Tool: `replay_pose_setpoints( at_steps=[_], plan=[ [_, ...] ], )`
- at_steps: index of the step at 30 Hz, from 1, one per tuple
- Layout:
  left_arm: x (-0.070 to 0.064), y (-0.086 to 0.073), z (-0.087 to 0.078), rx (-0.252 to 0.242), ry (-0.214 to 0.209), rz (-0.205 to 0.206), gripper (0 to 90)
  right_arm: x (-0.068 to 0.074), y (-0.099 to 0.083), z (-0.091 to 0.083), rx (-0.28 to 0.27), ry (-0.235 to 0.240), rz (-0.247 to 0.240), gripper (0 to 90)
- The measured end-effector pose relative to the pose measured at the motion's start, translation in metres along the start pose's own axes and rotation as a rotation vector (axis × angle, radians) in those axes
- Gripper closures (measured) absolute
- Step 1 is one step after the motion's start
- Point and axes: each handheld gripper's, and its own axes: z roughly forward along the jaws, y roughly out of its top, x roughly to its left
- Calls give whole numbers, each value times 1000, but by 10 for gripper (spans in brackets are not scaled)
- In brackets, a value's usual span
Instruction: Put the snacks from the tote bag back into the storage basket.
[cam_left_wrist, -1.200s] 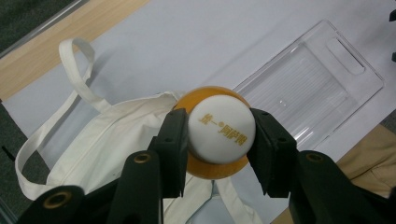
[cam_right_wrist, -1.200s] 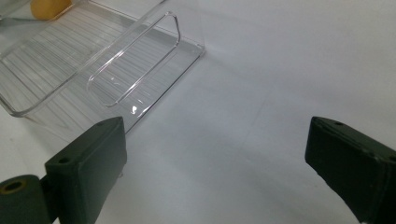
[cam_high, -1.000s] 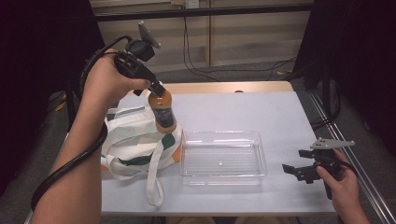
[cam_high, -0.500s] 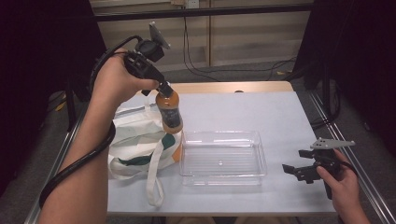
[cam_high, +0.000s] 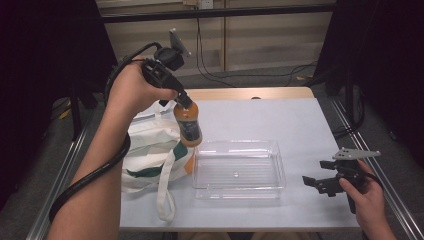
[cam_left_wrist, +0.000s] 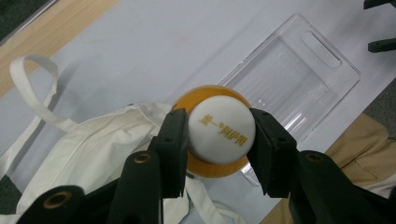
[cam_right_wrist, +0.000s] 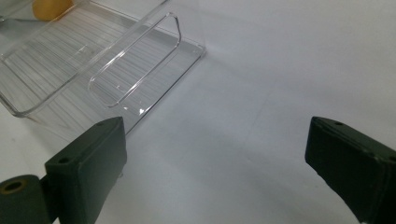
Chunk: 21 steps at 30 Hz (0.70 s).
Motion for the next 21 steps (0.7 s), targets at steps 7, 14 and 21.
replay_pose_setpoints(
  at_steps=[7,14,21],
  plan=[
    [-3,2,8,0,-13,7,593,0,0,0,0,1,1,51],
    [-6,5,13,-3,-24,15,593,0,0,0,-3,-1,0,51],
    [-11,8,16,0,-34,27,594,0,0,-1,-2,2,2,51]
  ],
)
